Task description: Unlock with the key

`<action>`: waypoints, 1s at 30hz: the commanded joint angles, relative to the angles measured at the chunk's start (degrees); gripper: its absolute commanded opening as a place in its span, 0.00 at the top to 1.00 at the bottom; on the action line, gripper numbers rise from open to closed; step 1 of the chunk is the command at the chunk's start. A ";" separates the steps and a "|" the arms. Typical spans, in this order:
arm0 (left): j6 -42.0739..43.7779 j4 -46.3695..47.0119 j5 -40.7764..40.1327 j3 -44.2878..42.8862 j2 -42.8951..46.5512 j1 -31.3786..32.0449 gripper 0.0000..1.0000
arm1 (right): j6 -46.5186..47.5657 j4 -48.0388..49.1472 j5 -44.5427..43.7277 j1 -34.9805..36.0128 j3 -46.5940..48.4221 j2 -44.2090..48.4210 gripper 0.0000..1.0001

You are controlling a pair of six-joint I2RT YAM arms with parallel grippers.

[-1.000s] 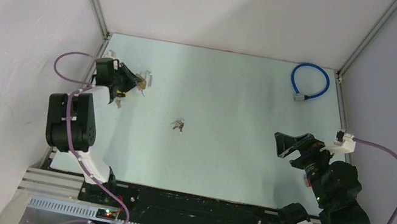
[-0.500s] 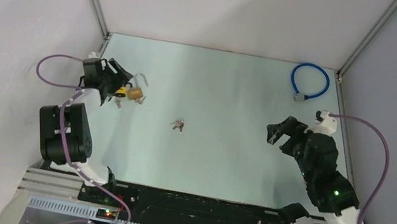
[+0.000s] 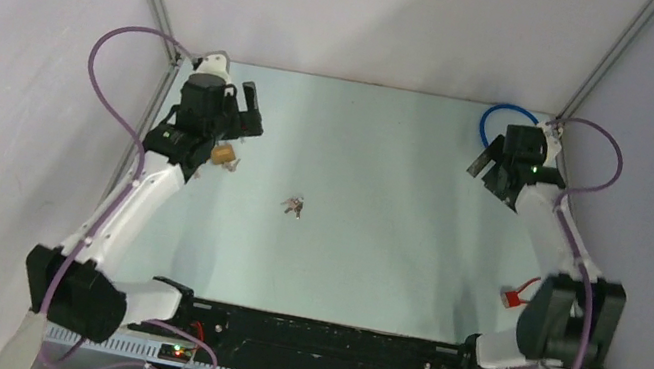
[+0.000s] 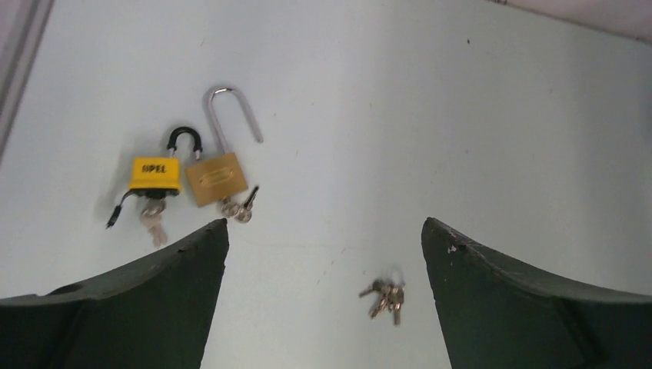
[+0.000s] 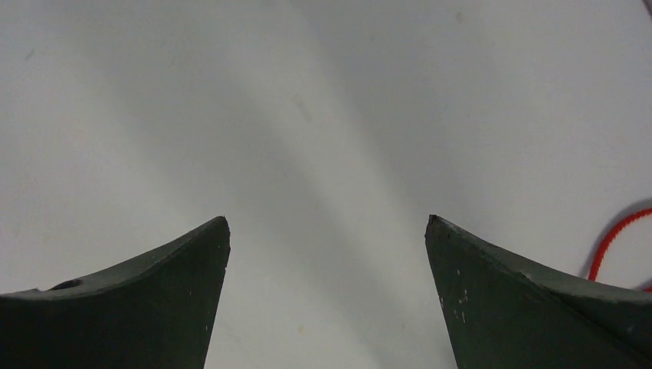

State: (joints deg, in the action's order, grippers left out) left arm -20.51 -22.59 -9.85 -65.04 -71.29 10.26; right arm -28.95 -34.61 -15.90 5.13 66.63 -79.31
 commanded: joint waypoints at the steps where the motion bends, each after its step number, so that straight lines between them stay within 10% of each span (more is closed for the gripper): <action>1: 7.41 -7.77 -10.59 0.44 7.52 4.23 0.01 | -2.82 0.18 -0.43 -6.32 10.87 -12.41 0.00; 15: 8.72 -6.28 -16.38 7.78 16.96 6.74 0.00 | -12.17 -6.13 -3.95 -13.67 51.79 -53.54 0.19; 30: 8.97 -6.18 -16.06 7.97 17.82 6.79 0.00 | -16.23 -10.13 5.47 -14.17 63.67 -65.09 0.47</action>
State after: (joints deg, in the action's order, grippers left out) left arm -12.91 -29.85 -25.17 -57.10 -54.98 16.78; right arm -42.92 -40.97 -13.65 -8.78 126.91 -143.04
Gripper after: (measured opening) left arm 0.996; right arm 0.580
